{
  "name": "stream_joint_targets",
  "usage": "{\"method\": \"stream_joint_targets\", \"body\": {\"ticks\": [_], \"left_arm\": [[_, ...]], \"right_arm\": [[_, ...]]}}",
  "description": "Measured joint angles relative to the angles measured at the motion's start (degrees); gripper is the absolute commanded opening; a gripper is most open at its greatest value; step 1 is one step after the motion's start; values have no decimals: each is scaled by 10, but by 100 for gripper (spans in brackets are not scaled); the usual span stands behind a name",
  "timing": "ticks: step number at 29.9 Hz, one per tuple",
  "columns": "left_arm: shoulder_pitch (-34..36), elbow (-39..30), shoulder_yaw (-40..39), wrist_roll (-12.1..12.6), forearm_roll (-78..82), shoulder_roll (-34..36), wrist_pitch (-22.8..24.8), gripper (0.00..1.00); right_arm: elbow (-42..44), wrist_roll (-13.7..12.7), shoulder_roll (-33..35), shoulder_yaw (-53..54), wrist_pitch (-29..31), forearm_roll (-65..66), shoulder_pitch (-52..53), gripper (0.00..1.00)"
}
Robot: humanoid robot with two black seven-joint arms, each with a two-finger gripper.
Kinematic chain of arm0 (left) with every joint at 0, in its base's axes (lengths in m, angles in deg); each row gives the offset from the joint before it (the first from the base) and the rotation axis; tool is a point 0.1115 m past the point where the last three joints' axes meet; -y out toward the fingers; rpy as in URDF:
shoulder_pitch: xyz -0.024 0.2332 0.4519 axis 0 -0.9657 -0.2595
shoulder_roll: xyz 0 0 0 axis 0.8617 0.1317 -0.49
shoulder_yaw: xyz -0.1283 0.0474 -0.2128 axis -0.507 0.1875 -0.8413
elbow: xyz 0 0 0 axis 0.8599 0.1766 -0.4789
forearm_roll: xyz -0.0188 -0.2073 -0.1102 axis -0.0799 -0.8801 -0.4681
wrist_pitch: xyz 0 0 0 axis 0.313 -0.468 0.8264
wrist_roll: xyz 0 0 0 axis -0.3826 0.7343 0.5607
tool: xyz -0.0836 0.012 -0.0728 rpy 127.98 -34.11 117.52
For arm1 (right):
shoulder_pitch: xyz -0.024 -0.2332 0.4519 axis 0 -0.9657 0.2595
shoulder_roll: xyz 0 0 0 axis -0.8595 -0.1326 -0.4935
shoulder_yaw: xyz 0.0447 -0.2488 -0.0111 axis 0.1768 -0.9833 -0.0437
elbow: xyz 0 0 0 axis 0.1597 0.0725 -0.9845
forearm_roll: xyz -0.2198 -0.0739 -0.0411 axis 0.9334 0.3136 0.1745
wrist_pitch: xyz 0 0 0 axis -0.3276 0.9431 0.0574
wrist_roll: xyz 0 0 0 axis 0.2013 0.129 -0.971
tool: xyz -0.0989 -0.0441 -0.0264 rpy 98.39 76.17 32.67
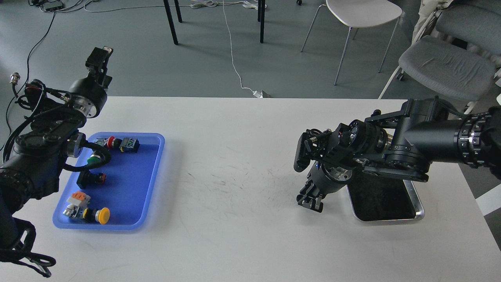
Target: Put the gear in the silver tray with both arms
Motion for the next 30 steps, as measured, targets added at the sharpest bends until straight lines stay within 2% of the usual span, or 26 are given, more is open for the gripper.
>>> {"method": "stream_joint_targets", "body": {"ticks": [2, 11, 13, 23, 30], "left_arm": [[-1, 0, 0, 0, 0, 1, 0, 97], [-2, 0, 0, 0, 1, 1, 0, 97], [-2, 0, 0, 0, 1, 1, 0, 97], [-10, 0, 1, 0, 1, 0, 0, 97], [-12, 0, 4, 0, 2, -1, 0, 97]], "right_arm": [[0, 0, 0, 0, 0, 0, 0, 17], [1, 0, -1, -1, 0, 0, -1, 7], [2, 0, 0, -1, 0, 0, -1, 1], [-4, 0, 36, 0, 0, -2, 30, 1], [-41, 0, 114, -1, 1, -2, 59, 1]]}}
